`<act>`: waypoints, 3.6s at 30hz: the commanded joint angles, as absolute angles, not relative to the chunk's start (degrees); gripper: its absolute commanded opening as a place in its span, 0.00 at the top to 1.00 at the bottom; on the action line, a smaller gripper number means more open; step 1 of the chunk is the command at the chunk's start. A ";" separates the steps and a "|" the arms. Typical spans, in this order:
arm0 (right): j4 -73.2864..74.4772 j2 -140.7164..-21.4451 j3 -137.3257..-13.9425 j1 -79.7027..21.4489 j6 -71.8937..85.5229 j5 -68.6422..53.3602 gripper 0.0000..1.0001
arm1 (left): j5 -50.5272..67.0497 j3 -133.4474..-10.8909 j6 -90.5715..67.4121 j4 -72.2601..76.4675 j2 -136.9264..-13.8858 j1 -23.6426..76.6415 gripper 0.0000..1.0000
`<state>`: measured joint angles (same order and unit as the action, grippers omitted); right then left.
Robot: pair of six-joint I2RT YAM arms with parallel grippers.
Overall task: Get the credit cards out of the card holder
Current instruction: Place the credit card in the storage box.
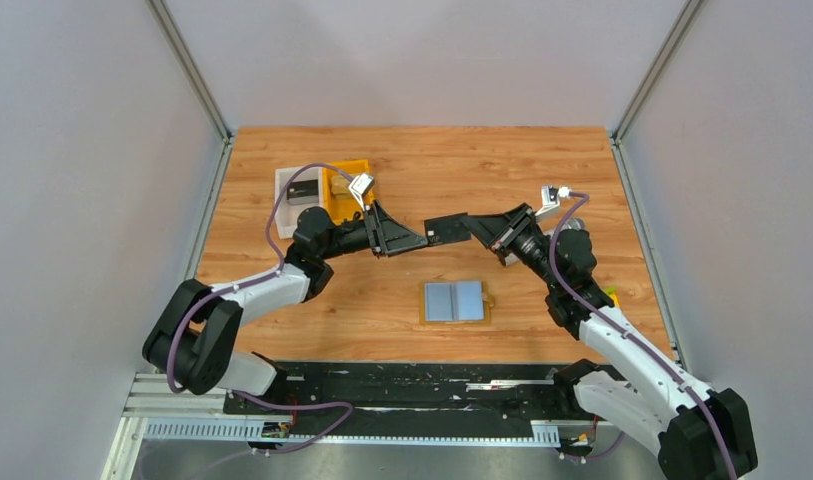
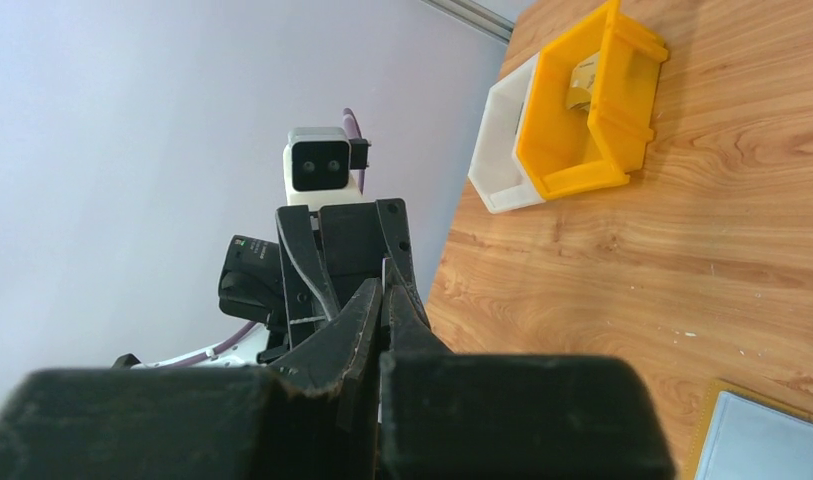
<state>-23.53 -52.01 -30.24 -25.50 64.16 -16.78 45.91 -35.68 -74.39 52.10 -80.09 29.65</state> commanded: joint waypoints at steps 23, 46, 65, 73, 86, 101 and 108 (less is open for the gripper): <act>-25.53 -50.29 -26.93 -25.85 64.94 -17.13 0.75 | 45.82 -40.73 -71.06 49.67 -79.33 26.27 1.00; -8.58 -39.28 -31.32 -25.75 45.68 -19.97 0.00 | 54.43 -67.38 -21.78 -21.88 -80.28 -6.69 1.00; -6.60 -40.80 -31.46 -25.74 41.80 -22.65 0.00 | 42.33 -90.17 -12.87 -36.68 -103.78 -20.60 1.00; -6.68 -43.96 -33.17 -25.67 41.42 -22.41 0.00 | 43.03 -97.82 -13.21 -38.29 -111.62 -20.57 1.00; -7.48 -48.88 -35.12 -25.67 41.13 -21.42 0.00 | 43.68 -106.37 -11.90 -41.16 -120.45 -18.99 1.00; -8.94 -53.44 -36.29 -25.62 40.45 -21.15 0.00 | 44.46 -110.56 -12.64 -40.59 -126.69 -15.53 1.00; -9.39 -55.07 -36.65 -25.58 40.43 -21.44 0.00 | 44.15 -110.56 -12.94 -39.29 -127.95 -14.94 1.00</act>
<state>-6.33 -54.54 -34.15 -25.58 41.80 -21.71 43.33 -108.29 -13.37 -40.88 -127.79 -15.33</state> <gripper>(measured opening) 0.998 0.006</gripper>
